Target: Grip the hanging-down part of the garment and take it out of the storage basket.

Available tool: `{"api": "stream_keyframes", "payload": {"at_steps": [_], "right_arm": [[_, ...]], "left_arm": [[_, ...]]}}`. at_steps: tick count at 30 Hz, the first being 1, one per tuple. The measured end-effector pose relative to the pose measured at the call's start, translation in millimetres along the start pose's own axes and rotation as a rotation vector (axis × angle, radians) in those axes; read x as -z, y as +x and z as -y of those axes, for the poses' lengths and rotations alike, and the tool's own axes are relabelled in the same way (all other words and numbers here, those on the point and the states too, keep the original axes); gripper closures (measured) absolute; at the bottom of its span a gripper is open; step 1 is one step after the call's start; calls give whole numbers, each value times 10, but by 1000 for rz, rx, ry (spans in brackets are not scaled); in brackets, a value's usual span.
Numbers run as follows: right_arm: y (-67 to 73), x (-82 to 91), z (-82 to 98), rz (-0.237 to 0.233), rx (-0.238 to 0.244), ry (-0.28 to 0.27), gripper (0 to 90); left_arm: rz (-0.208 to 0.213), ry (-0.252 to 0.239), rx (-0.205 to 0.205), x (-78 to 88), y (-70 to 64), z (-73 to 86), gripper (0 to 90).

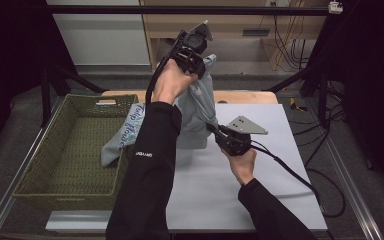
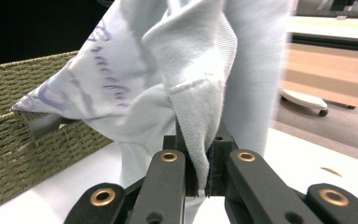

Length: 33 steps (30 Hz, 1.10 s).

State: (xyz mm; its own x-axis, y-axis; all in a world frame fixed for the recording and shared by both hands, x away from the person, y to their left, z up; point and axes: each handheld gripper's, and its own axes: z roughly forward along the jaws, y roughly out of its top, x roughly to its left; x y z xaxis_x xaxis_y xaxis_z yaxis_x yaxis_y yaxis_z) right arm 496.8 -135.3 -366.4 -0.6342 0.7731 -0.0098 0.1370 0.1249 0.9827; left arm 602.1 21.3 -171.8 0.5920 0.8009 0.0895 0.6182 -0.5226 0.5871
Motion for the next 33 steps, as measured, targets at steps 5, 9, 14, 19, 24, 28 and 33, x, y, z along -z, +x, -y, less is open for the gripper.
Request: {"api": "stream_keyframes", "payload": {"at_steps": [5, 9, 14, 19, 24, 28, 33], "right_arm": [[-103, 247, -96, 40, 53, -27, 879], [-145, 313, -133, 64, 49, -21, 880], [-218, 418, -195, 93, 47, -37, 880], [-322, 533, -241, 121, 38, -51, 881], [-406, 633, -275, 143, 30, -57, 880], [-495, 713, -306, 176, 23, -67, 881], [-501, 751, -350, 203, 22, -80, 881]], "left_arm": [[7, 3, -2, -31, -20, 9, 816], [13, -1, -1, -21, -37, 14, 816], [21, -8, -3, 10, -68, 4, 816], [30, -8, -22, 16, -145, -36, 816], [37, -7, -31, 2, -223, -76, 816], [45, -13, -37, -7, -272, -108, 816], [46, -7, -44, 1, -277, -115, 816]]}}
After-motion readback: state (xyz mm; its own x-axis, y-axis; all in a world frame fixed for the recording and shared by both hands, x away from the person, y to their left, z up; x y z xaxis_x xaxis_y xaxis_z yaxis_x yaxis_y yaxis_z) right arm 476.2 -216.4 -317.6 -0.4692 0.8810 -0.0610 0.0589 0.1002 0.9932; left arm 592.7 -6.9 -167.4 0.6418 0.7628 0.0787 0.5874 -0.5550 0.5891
